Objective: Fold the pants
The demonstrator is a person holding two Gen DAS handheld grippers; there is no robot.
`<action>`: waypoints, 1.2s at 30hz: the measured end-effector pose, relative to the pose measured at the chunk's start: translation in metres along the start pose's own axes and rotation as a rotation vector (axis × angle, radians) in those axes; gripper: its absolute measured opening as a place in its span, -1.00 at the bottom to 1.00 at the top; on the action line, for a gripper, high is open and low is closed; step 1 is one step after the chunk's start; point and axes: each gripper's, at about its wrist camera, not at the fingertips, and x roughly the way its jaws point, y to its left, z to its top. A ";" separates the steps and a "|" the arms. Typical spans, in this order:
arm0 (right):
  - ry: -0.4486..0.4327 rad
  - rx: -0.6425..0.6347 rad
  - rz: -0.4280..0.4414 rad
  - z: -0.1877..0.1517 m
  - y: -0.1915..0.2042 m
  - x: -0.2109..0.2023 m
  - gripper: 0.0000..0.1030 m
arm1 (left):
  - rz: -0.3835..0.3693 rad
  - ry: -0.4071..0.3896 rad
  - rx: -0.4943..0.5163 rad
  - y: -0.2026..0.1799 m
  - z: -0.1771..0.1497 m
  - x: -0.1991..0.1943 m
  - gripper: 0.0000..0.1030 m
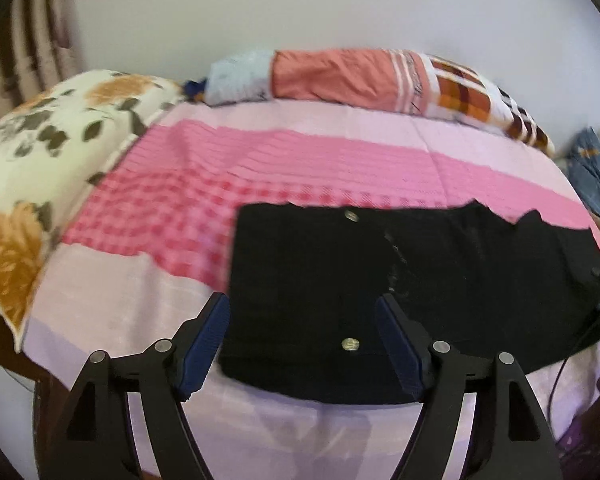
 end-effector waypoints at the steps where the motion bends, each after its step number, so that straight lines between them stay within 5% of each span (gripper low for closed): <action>1: -0.055 0.003 0.000 0.012 -0.006 -0.011 -0.30 | -0.002 0.008 -0.004 -0.004 0.000 0.004 0.46; 11: -0.240 0.020 0.085 0.087 -0.014 -0.073 -0.26 | -0.022 0.062 -0.025 -0.022 0.003 0.015 0.46; 14: -0.224 -0.048 0.042 0.093 -0.005 -0.080 -0.55 | -0.020 0.060 -0.007 -0.028 0.005 0.014 0.46; 19: -0.216 -0.106 -0.082 0.091 -0.003 -0.081 -0.87 | -0.034 0.078 0.005 -0.037 0.008 0.017 0.46; 29: -0.233 -0.028 -0.201 0.043 -0.007 -0.141 -0.91 | -0.012 0.081 0.027 -0.038 0.007 0.018 0.53; 36: -0.211 0.102 -0.255 0.041 -0.066 -0.141 -0.96 | -0.009 0.134 0.014 -0.032 -0.001 0.032 0.53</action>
